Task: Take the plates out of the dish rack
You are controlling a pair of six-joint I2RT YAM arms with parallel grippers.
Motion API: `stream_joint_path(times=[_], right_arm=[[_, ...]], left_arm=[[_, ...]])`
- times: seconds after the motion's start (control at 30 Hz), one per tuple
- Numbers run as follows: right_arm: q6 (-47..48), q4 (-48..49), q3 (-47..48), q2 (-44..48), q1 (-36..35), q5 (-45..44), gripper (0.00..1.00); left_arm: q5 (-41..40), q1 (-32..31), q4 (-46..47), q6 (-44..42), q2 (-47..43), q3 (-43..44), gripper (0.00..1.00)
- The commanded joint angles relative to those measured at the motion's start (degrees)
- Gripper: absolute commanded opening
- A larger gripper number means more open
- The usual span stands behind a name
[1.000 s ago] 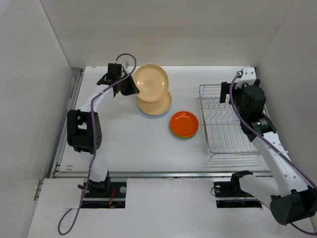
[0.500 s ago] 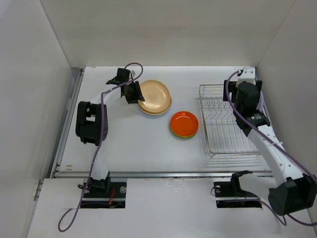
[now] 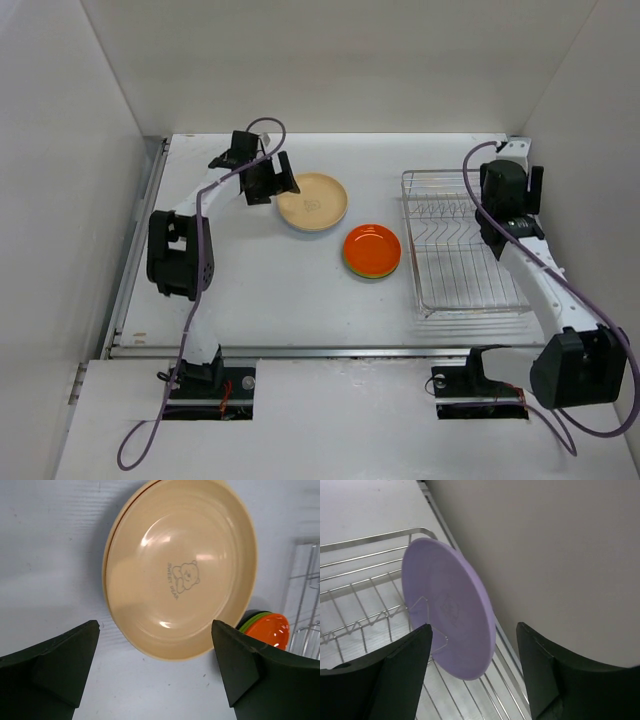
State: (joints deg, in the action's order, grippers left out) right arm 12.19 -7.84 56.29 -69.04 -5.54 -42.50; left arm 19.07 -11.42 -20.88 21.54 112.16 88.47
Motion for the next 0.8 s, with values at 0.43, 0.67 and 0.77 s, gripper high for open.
stream_joint_path(times=[0.43, 0.67, 0.77], right_arm=[[-1.02, -2.62, 2.68, -6.28, 8.53, 4.88, 0.44], [-0.50, -1.31, 2.68, -5.50, 8.53, 3.65, 0.00], [0.03, 0.70, 1.54, -2.26, 8.53, 2.25, 0.00]], left_arm=[[4.22, 0.17, 2.60, 0.87, -13.10, -1.63, 0.94], [4.83, 0.17, 2.60, 0.87, -13.63, -1.10, 0.94], [4.84, 0.17, 2.60, 0.87, -13.63, -1.10, 0.94]])
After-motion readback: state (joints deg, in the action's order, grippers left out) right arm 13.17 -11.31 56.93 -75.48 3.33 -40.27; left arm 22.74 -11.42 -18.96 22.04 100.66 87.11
